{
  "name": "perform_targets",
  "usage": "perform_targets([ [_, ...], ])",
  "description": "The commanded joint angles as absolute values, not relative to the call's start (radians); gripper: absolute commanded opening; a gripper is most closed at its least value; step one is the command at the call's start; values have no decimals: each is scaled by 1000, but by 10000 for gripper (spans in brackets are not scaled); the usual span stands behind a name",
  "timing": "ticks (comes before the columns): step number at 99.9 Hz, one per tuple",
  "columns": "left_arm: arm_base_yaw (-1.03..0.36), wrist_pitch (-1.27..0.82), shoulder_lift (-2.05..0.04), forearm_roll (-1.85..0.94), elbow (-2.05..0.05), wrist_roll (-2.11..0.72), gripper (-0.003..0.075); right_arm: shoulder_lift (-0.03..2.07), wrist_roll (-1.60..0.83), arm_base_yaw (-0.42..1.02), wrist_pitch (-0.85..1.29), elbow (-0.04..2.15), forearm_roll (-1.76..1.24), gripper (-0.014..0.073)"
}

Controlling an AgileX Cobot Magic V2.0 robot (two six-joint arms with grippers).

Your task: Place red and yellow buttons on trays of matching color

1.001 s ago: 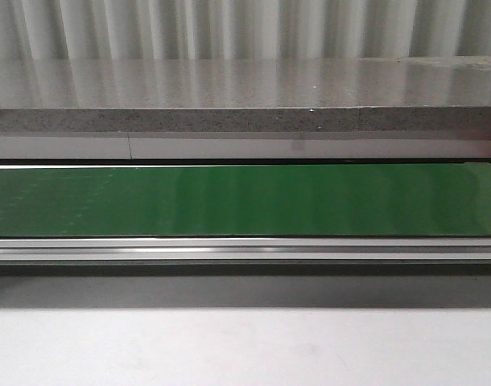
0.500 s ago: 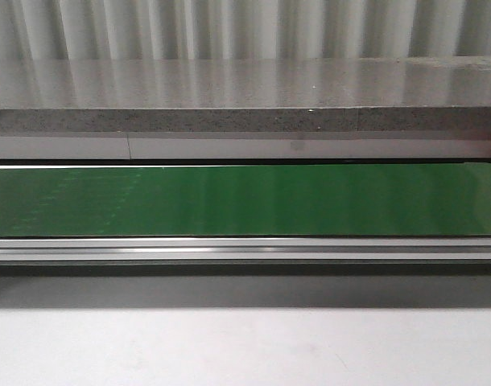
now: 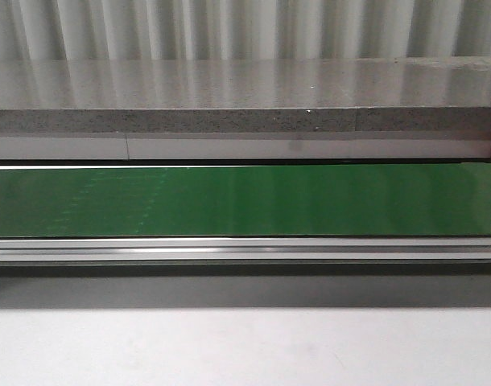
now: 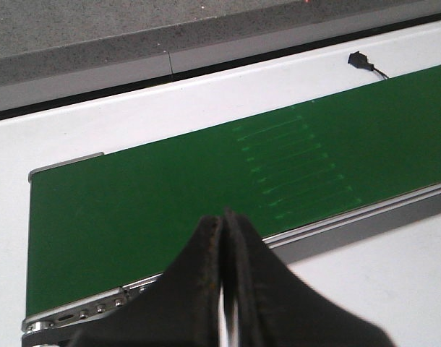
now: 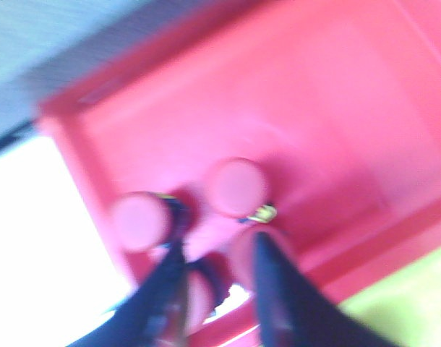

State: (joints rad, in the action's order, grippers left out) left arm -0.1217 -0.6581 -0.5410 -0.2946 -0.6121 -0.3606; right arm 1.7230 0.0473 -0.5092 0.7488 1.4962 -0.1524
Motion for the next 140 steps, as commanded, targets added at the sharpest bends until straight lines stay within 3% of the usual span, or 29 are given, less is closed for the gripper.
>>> perform_targets([
  [1,-130,-592,-545,-318,-637,-359,-20,1621,19,-467,726,1512,-151,-29],
  [4,-130,-592,-545,-318,-637,-359,-20,1605,19,-452,730,1506,-151,-74],
  [50,-130,-592,-545,-318,-637,-359,-20,1336,-8,-165,778,1321,-151,-68],
  [78,-130,-592,-545,-318,-637,-359,-20,1148,-8,-34,688,1172,-165,-68],
  [111,-130,-592,-545,-318,-637,-359,-20,919,-8,-23,516,979,-127,-68],
  [140,-130,-592,-545,-318,-637,-359,-20,707,-8,-23,202,711,-125,-68],
])
